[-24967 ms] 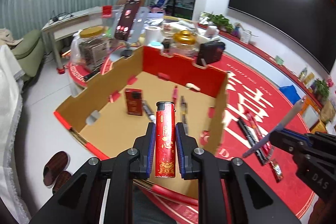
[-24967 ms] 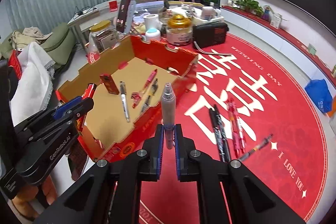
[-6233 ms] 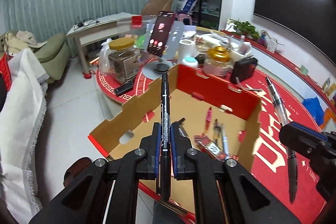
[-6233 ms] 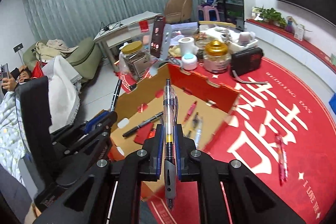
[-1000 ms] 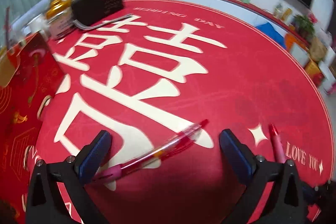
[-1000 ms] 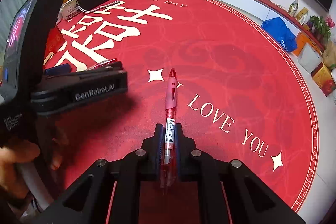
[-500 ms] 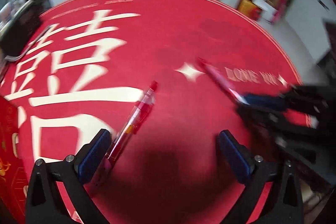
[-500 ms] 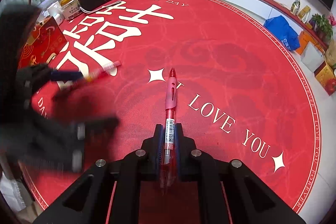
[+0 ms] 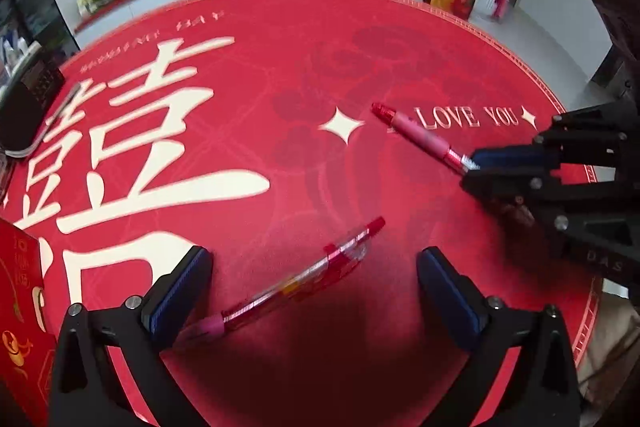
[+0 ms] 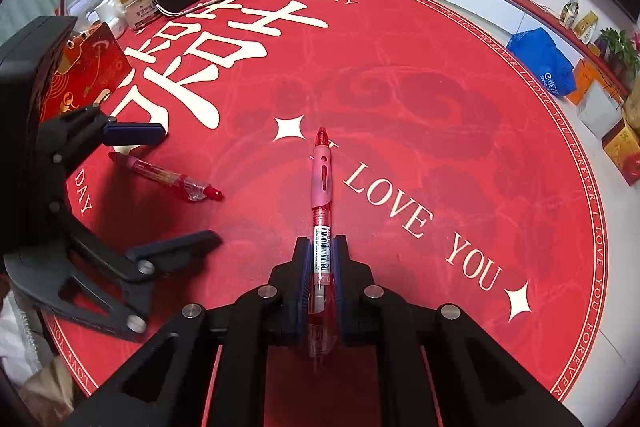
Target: Organize rigid objects
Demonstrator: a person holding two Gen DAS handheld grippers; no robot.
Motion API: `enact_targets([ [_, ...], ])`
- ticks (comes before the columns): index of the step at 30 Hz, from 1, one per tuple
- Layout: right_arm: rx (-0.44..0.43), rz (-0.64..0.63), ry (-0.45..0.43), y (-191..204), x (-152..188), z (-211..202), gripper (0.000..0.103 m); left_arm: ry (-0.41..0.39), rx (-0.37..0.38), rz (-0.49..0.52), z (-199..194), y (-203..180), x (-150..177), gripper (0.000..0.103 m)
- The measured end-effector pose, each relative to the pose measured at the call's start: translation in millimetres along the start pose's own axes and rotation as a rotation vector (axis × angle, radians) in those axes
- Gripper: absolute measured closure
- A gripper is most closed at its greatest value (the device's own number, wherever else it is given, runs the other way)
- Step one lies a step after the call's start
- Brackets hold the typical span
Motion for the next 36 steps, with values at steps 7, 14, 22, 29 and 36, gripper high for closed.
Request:
enact_targets([
  [7, 0.004, -0.007, -0.005, 1, 0, 1, 0.091, 0.007, 0.206, -0.044, -22, -37, 17, 0.0],
  [14, 0.001, -0.015, -0.009, 1, 1, 0, 0.091, 0.018, -0.064, 0.094, -26, -7, 36, 0.0],
  [22, 0.021, -0.028, -0.02, 2, 1, 0, 0.091, -0.047, -0.047, -0.599, -53, 36, 74, 0.0],
  [29, 0.02, -0.033, -0.029, 2, 2, 1, 0.091, -0.072, -0.136, -0.945, -69, 35, 107, 0.0],
  [36, 0.014, -0.045, -0.032, 3, 2, 1, 0.091, -0.157, -0.125, -1.036, -98, 18, 128, 0.0],
])
Point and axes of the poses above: each gripper's, at about its wrist camera, not at the fingertips, and z roughly the way its jaws point, y to its left, x to its underside, the point moved 9 cm from there along z, roughly the way its jaws point
